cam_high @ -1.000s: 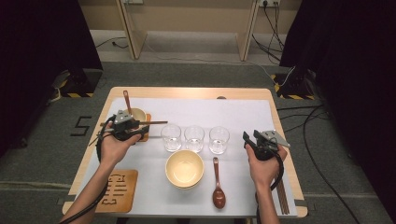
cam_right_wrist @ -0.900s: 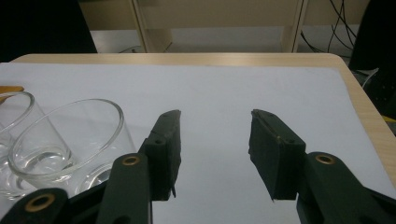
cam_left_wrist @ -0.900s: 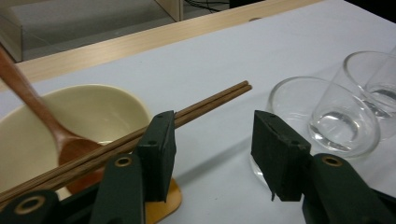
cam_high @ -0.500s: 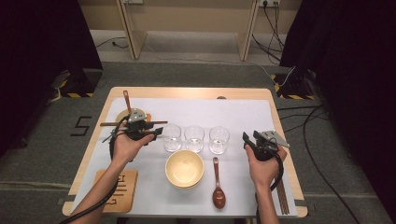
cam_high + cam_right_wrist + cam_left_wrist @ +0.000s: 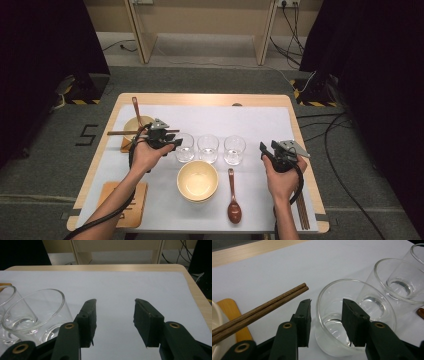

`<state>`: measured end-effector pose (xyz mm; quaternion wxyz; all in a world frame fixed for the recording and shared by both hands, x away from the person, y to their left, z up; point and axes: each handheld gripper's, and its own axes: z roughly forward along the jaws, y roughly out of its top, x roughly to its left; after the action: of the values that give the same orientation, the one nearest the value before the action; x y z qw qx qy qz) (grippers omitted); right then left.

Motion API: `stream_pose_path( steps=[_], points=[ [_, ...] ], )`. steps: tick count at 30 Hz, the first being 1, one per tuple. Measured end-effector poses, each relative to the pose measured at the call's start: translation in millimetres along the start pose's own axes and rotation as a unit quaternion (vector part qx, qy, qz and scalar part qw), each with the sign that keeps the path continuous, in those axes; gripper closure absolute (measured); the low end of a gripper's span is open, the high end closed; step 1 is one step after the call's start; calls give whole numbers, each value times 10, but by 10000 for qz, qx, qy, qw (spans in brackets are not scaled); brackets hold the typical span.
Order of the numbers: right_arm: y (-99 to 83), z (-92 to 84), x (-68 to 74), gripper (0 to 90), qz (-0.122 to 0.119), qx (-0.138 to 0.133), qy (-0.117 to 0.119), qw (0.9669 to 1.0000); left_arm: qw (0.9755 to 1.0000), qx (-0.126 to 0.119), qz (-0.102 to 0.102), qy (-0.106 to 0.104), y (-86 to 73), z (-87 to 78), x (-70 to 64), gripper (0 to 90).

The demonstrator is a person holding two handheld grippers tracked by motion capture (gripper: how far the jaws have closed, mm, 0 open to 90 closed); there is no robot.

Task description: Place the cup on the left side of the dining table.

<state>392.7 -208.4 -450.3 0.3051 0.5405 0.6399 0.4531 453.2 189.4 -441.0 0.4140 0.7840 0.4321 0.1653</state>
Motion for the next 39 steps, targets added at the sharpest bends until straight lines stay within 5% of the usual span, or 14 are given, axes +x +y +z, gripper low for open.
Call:
stream_pose_path(
  steps=[26,39],
  points=[
    [-17,20,-6,531,10,97,21,10000,9979,469,373,243,65,161,-24,755],
    [-19,29,2,529,5,149,41,9999,9973,615,355,206,101,164,-20,783]
  ],
)
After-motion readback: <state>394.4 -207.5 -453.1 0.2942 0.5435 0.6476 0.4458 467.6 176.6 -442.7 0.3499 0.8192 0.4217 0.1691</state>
